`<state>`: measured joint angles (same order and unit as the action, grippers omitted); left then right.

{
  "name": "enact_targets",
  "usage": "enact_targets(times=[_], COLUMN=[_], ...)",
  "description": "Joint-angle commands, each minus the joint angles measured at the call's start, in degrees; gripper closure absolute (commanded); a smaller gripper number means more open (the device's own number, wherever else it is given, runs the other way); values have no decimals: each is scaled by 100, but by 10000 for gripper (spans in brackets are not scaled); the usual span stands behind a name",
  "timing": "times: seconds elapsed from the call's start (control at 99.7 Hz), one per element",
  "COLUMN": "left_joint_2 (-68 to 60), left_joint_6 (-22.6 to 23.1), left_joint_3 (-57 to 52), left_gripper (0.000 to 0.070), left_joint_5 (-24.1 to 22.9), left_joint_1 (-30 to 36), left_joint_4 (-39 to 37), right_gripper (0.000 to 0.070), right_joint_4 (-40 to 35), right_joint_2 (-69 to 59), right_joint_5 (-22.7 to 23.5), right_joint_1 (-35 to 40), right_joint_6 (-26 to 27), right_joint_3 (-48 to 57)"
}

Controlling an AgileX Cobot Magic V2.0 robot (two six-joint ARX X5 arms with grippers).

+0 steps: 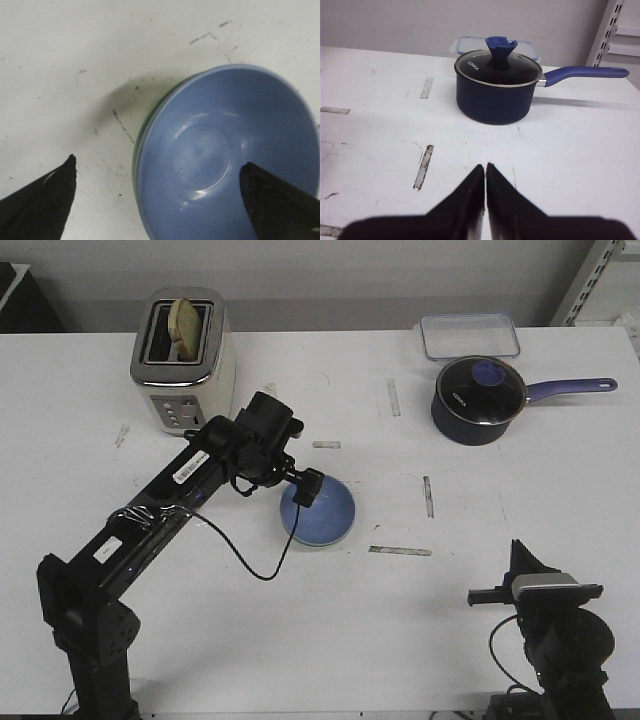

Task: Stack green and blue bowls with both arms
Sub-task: 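Open the left gripper and lift it away from the stacked bowls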

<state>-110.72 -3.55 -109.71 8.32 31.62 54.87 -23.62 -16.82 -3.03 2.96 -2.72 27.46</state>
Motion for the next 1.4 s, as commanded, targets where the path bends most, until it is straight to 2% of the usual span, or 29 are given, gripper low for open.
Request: enact_targets(times=[0.0, 0.05, 0.13, 0.171, 0.261, 0.602, 0.792, 0.893, 1.153, 1.394], left_joint_2=[-61, -61, -61, -52, 52, 1014, 1523, 1978, 3919, 5574], left_joint_6=[227, 431, 645, 656, 684, 693, 697, 706, 651, 654], left_joint_3=[-501, -800, -1283, -1495, -1808, -1753, -1309, -457, 3112, 5165], left_gripper=[154, 293, 604, 700, 699, 699, 699, 699, 699, 699], left_joint_5=[-157, -350, -739, -973, -1213, -1123, -1067, -977, -962, -964], left_joint_1=[22, 22, 22, 17, -85, -1152, -1635, -1799, -1982, -2385], left_joint_4=[103, 289, 634, 774, 962, 933, 553, -74, -2529, -3539], right_gripper=[700, 700, 700, 700, 700, 700, 700, 700, 700, 700], right_joint_4=[66, 66, 66, 63, 63, 61, 70, 81, 87, 92], right_joint_2=[-15, -15, -15, -15, -15, -15, -15, -15, -15, -15], right_joint_5=[4, 4, 4, 4, 2, 2, 2, 2, 2, 0], right_joint_1=[13, 13, 13, 13, 13, 13, 13, 13, 13, 13], right_joint_6=[-11, -11, -11, -11, -11, -11, -13, -13, -13, -11], right_joint_3=[-17, -17, -17, -17, -17, -17, -17, -17, -17, -17])
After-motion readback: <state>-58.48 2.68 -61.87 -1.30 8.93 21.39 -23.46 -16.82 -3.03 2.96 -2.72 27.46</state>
